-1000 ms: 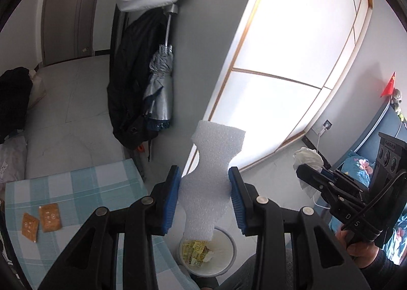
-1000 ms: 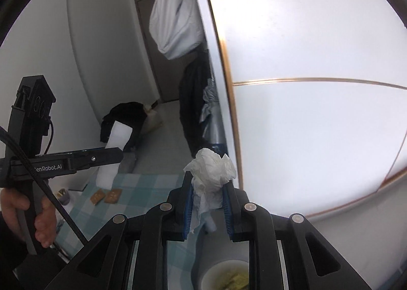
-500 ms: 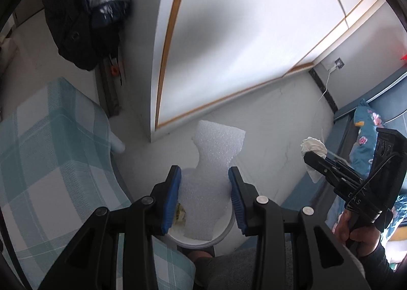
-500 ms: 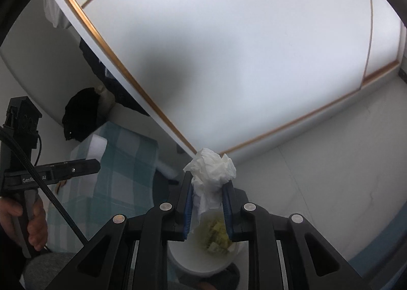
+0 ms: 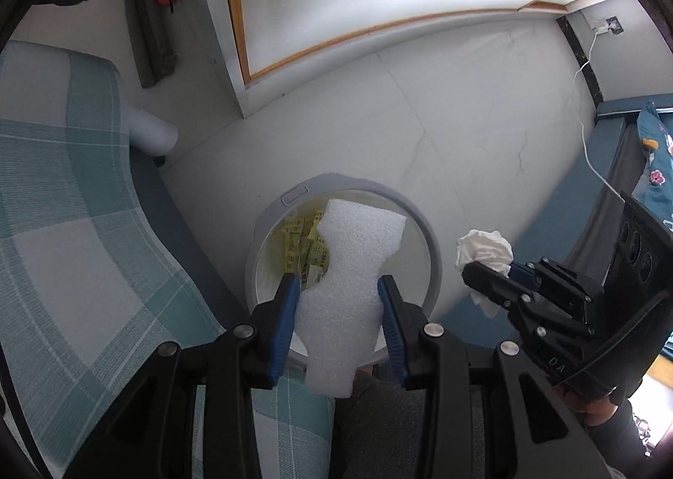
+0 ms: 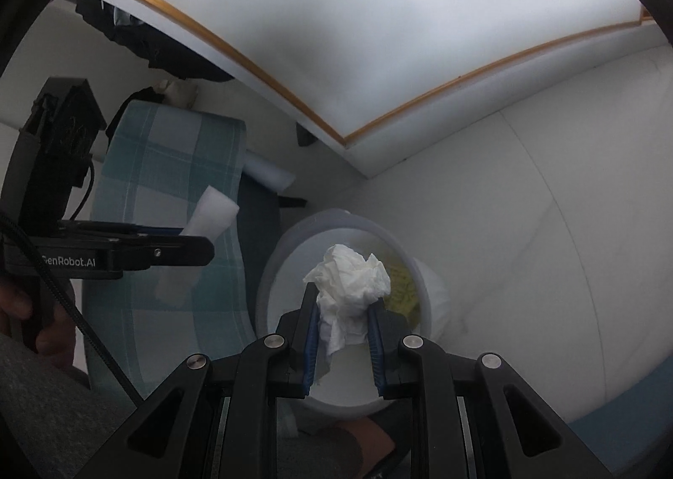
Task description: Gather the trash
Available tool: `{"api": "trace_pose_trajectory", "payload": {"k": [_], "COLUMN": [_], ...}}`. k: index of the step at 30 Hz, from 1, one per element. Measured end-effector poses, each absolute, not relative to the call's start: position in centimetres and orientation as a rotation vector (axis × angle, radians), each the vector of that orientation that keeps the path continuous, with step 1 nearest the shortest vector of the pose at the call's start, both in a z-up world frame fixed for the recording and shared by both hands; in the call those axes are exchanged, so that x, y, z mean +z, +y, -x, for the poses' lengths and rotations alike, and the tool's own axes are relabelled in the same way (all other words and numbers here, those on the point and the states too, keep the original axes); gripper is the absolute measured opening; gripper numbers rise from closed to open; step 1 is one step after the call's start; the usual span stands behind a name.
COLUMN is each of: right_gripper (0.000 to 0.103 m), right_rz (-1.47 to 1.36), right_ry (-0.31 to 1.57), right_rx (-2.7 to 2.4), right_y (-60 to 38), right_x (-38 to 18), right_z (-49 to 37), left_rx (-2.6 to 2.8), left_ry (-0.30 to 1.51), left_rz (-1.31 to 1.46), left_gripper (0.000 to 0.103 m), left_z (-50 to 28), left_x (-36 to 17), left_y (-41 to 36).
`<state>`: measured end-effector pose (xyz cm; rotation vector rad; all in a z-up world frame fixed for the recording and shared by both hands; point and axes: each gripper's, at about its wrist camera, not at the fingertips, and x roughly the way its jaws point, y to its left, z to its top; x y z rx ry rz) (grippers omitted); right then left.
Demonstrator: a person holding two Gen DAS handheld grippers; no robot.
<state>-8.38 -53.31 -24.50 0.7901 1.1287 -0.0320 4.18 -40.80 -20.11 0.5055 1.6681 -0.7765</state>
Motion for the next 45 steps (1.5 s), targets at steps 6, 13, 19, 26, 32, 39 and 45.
{"api": "trace_pose_trajectory", "payload": {"k": [6,13,19,26,32,39,45], "right_gripper": [0.021,0.022,0.028,0.043,0.056,0.056,0.056], "right_rz": [-0.893,-0.937,-0.954,-0.941,-0.947,-0.935,-0.901], "right_ry": [1.205,1.263,1.299,1.318,1.309,1.224,1.177], "right_rx": [-0.001,0.022,0.009,0.003,-0.008,-0.07,-0.121], "right_y": [-51.0,-49.9,-48.9,-48.5,-49.0,-50.6,-51.7], "right_x": [-28.8,-31.3,-32.3,-32.8,-32.3,-29.7,-27.2], "right_z": [8.7,7.9,7.4,7.7,8.5,9.9,10.9], "left_rx": [-0.72,-0.689,-0.66,-0.66,-0.665,-0.672,-0.675], "left_ry": [1.773,1.85,1.878,1.857,1.848,1.724,1.599], "left_rz": [-0.596,-0.691,-0.715,-0.71,-0.721,-0.795,-0.748], "left_gripper": [0.033,0.034,0.038,0.071,0.071,0.071,0.071], "left_z": [-3.6,-2.6,-2.4,-4.1,-4.0,-4.1,-4.6], "left_x": [-23.9,-26.9,-28.1,-27.8,-26.1,-23.6,-20.1], "left_y": [-41.8,-43.2,-43.6,-43.3,-42.6,-42.5,-41.8]}}
